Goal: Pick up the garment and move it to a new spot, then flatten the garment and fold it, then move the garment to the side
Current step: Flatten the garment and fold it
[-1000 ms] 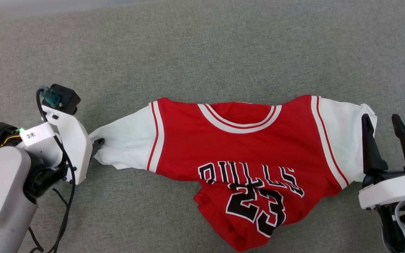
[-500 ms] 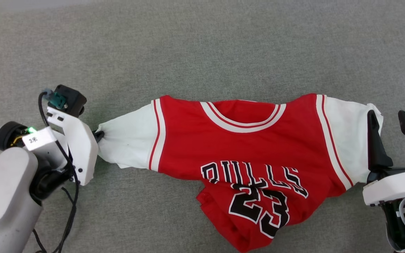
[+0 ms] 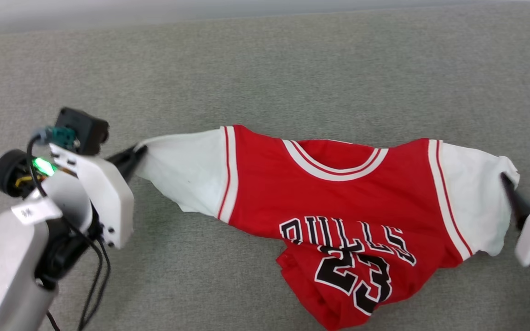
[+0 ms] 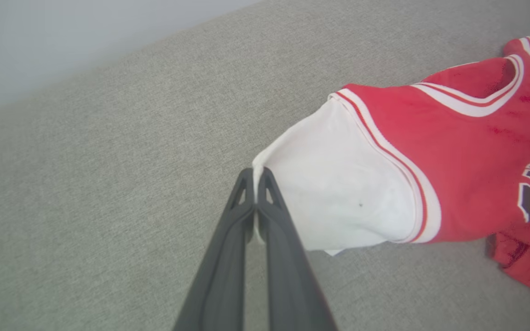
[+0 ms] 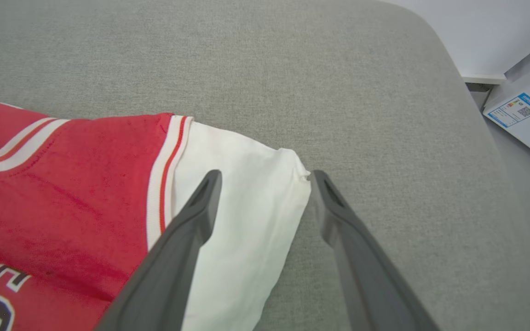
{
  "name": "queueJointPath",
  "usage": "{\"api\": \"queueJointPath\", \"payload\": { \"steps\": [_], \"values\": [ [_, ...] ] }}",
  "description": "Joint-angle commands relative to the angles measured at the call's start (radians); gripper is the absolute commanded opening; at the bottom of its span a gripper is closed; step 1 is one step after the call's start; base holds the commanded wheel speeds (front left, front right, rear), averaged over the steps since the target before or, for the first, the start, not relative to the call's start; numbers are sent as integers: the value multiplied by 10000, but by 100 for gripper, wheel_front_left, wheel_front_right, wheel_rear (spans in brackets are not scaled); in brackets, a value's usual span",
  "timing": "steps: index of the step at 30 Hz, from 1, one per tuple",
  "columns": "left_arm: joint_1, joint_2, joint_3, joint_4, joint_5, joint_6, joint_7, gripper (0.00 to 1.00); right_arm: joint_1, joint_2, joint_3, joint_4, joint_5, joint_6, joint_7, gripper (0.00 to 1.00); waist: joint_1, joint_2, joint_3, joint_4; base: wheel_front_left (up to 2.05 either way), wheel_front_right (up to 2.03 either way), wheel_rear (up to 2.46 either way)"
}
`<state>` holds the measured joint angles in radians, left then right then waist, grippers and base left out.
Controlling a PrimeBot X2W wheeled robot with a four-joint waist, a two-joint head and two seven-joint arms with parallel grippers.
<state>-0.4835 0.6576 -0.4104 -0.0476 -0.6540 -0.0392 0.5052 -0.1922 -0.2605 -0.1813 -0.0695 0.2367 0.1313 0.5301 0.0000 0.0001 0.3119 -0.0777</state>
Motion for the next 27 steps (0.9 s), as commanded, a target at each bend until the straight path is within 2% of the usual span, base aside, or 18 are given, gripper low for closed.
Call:
{"api": "queueJointPath", "payload": {
  "steps": [1, 5, 9, 15, 26, 27],
  "values": [
    [255, 62, 38, -311, -83, 95, 62, 0, -278, -166, -25, 164, 186, -11, 439, 100, 0, -1, 41, 92, 0, 0, 0],
    [796, 245, 122, -1457, -178, 360, 181, 0, -1079, -788, -111, 861, 648, -11, 1871, 100, 0, -1, 249, 285, 0, 0, 0],
    [1130, 357, 105, -2238, -145, 518, 225, 0, -1602, -1260, -108, 1666, 611, -11, 2641, 100, 0, -1, 499, 546, 0, 0, 0],
    [1283, 315, -50, -2778, -75, 554, 225, 0, -2091, -1713, 70, 2800, 459, -11, 2833, 100, 0, -1, 752, 880, 0, 0, 0],
    [1023, 225, -203, -2899, -30, 491, 209, 0, -2232, -1868, 727, 4020, 812, -8, 2539, 100, 0, -1, 1060, 1111, 0, 0, 0],
    [1002, 220, -212, -2869, -34, 486, 210, 0, -2211, -1910, 814, 4122, 837, -8, 2490, 95, 0, -1, 1073, 1124, 0, 0, 0]
  ]
}}
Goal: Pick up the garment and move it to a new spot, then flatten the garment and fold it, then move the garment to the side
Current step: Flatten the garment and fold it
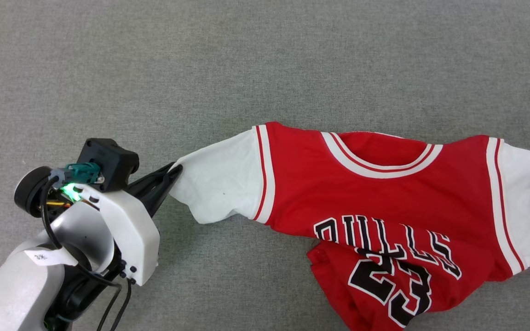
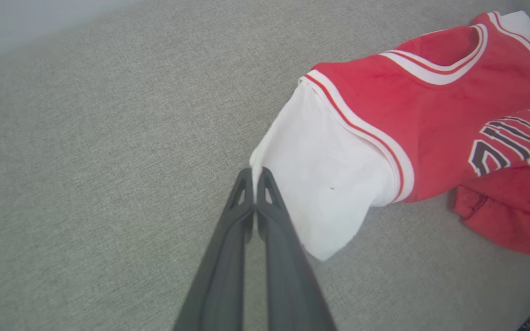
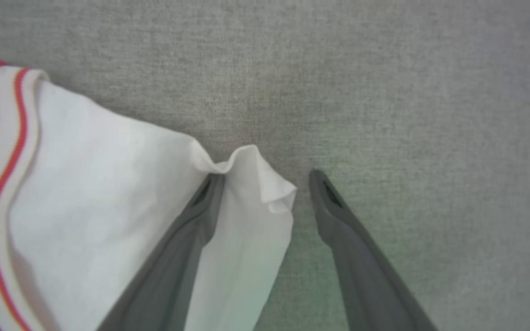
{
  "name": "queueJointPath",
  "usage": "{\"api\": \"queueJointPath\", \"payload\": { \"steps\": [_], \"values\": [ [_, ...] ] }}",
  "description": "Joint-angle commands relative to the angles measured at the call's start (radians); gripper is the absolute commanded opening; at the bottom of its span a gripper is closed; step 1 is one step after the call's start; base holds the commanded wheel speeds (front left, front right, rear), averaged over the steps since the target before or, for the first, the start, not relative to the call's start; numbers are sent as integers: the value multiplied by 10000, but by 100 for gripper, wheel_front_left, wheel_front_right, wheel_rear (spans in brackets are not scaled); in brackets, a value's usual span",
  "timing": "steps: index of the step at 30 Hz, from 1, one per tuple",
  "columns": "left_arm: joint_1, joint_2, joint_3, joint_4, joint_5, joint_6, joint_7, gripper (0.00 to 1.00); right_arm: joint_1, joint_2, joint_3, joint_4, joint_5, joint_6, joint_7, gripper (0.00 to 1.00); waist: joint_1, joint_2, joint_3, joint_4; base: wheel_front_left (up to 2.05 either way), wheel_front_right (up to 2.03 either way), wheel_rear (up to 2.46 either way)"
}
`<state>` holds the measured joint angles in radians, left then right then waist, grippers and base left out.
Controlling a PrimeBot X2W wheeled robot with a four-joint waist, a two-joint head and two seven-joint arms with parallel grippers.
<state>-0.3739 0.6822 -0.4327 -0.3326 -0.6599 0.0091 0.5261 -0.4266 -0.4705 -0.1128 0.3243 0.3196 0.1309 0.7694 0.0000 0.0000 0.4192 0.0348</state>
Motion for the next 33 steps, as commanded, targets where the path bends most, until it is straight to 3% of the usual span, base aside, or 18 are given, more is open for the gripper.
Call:
{"api": "queueJointPath", "payload": {
  "steps": [1, 2, 3, 17, 33],
  "values": [
    [-109, -22, 6, 14, 27, 4, 7, 0, 139, 164, 193, 282, 46, -4, 12, 42, 0, 0, 1, 6, 0, 0, 0],
    [-120, -5, 14, 64, 51, 22, 3, 0, 104, 149, 238, 351, 92, -4, -103, 9, 0, 0, -7, 6, 0, 0, 0],
    [-131, 11, 20, 122, 75, 36, -17, 0, 76, 118, 263, 418, 106, -4, -238, 0, 0, 0, -38, 2, 0, 0, 0],
    [255, -120, 513, 812, 159, 572, -860, 0, -771, -286, 252, 220, 731, -10, -2543, 0, 0, 0, -1534, -333, 0, 0, 0],
    [-29, 477, 2124, 415, 555, 1419, -2158, 0, -1964, -653, 361, -1273, 1419, -10, -2736, 0, 0, 0, -3294, -697, 0, 0, 0]
  ]
}}
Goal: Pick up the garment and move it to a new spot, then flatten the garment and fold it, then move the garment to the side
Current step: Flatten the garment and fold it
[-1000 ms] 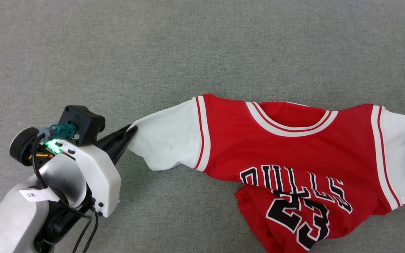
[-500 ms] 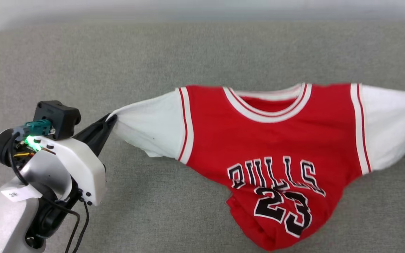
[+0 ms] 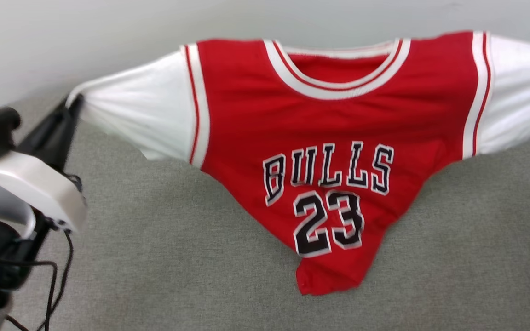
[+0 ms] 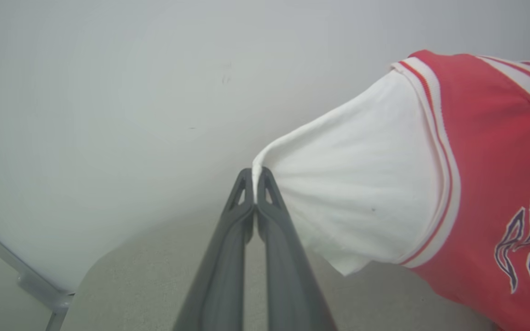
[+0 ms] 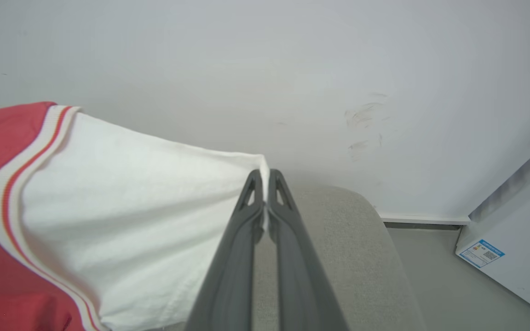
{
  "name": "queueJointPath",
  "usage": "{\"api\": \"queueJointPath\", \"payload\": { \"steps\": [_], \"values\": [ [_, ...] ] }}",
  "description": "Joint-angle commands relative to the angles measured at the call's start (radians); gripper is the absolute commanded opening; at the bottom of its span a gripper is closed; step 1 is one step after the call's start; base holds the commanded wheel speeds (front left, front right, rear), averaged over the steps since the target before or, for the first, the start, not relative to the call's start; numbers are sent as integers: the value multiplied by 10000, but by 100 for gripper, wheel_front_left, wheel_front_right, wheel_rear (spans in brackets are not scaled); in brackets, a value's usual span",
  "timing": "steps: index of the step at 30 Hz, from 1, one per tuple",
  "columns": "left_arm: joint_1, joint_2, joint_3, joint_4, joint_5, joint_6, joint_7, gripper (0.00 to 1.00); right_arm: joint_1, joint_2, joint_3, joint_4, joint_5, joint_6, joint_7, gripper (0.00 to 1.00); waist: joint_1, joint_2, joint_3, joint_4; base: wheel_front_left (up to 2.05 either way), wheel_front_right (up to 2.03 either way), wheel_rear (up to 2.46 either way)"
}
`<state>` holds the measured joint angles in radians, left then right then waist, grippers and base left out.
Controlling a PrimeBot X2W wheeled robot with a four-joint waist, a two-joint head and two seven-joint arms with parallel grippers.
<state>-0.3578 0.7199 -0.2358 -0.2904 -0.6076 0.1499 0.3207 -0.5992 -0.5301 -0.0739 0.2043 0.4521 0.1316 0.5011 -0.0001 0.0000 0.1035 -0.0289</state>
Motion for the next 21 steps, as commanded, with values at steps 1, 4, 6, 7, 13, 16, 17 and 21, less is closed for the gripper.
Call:
{"api": "queueJointPath", "payload": {
  "steps": [1, 4, 6, 7, 13, 16, 17, 21],
  "values": [
    [-269, 176, 272, -25, 34, -11, -199, 0, -352, -26, -53, -152, 165, -18, -45, 0, 1, 0, -163, -74, 0, 0, 0],
    [-451, 317, 628, -183, 84, 35, -471, 0, -647, 156, -64, -365, 462, -18, 24, 0, 1, 0, -227, -130, 0, 0, 0],
    [-648, 447, 886, -271, 161, 109, -677, 0, -813, 194, -146, -520, 602, -18, 36, 0, 1, 0, -261, -129, 0, 0, 0],
    [-750, 465, 1002, -325, 165, 118, -786, 0, -858, 188, -158, -598, 655, -18, 48, 0, 1, 0, -270, -121, 0, 0, 0],
    [-1333, 851, 1486, -291, 243, 45, -974, 0, -1389, 211, -368, -891, 701, -18, -134, 0, 1, 0, -140, -88, 0, 0, 0],
    [-1715, 1026, 1716, -132, 95, -86, -1005, 0, -1842, 425, -501, -834, 754, -18, -210, 0, 1, 0, 38, -111, 0, 0, 0],
    [-1885, 1119, 1803, -36, 95, -126, -1044, 0, -2023, 445, -528, -781, 697, -18, -220, 0, 1, 0, 136, -119, 0, 0, 0],
    [-2686, 1290, 1953, 550, 10, -427, -1234, 0, -2904, 520, -556, -444, 408, -19, -352, 0, 1, 0, 704, -98, 0, 0, 0]
  ]
}}
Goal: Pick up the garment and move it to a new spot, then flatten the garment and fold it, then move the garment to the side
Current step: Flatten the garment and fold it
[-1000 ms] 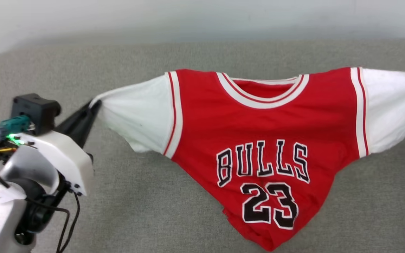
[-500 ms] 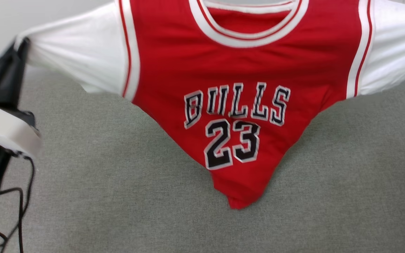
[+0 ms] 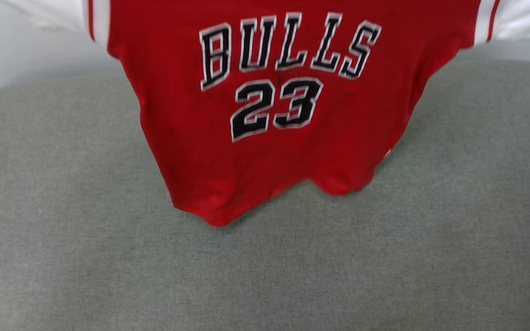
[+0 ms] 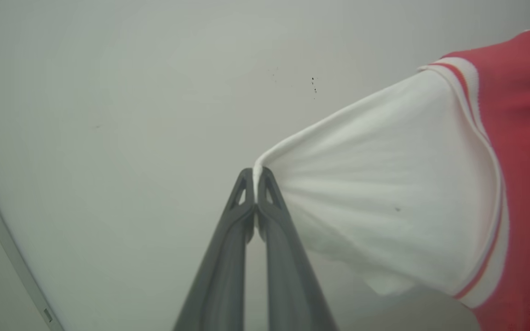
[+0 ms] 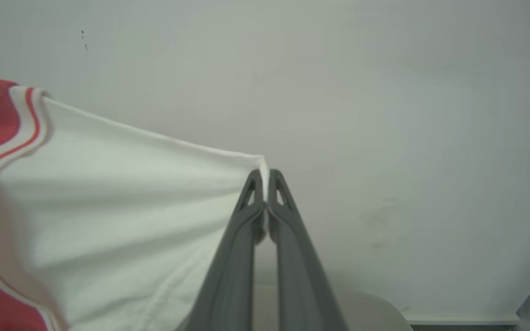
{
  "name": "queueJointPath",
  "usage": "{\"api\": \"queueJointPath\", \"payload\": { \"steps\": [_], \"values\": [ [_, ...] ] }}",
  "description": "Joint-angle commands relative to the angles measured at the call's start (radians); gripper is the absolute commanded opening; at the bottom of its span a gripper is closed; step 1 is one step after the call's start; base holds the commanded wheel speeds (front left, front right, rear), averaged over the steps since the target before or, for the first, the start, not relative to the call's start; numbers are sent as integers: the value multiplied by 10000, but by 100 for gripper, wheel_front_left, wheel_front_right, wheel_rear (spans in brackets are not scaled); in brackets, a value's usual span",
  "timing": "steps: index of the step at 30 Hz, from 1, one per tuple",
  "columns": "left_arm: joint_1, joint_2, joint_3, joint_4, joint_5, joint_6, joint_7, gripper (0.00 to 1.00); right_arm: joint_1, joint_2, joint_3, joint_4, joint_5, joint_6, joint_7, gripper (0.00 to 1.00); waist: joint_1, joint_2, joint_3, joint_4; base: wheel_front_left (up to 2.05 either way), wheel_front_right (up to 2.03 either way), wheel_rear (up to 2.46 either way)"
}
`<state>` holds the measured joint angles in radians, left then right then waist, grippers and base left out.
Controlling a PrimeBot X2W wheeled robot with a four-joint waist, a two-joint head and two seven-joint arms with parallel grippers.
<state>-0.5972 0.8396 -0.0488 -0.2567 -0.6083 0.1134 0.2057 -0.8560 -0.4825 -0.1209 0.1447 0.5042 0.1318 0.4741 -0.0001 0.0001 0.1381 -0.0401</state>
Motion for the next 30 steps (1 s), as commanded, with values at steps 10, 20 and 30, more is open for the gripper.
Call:
{"api": "queueJointPath", "payload": {
  "steps": [10, 20, 30],
  "values": [
    [-3846, 288, -722, 2280, 674, -1141, -536, 0, -3329, 305, -69, 1365, -994, -23, -356, 0, 1, -1, 2166, 203, 0, 0, 0],
    [-7779, -324, -1850, 4951, 1689, -1938, -1234, 0, -6254, 709, -289, 3051, -1981, -23, -1117, 0, 1, -1, 3987, 256, 0, 0, 0],
    [-11197, -1592, -2409, 8046, 2619, -1941, -3682, 0, -8325, 1540, -1623, 4683, -3297, -23, -2847, 0, 1, -1, 5242, 414, 0, 0, 0]
  ]
}}
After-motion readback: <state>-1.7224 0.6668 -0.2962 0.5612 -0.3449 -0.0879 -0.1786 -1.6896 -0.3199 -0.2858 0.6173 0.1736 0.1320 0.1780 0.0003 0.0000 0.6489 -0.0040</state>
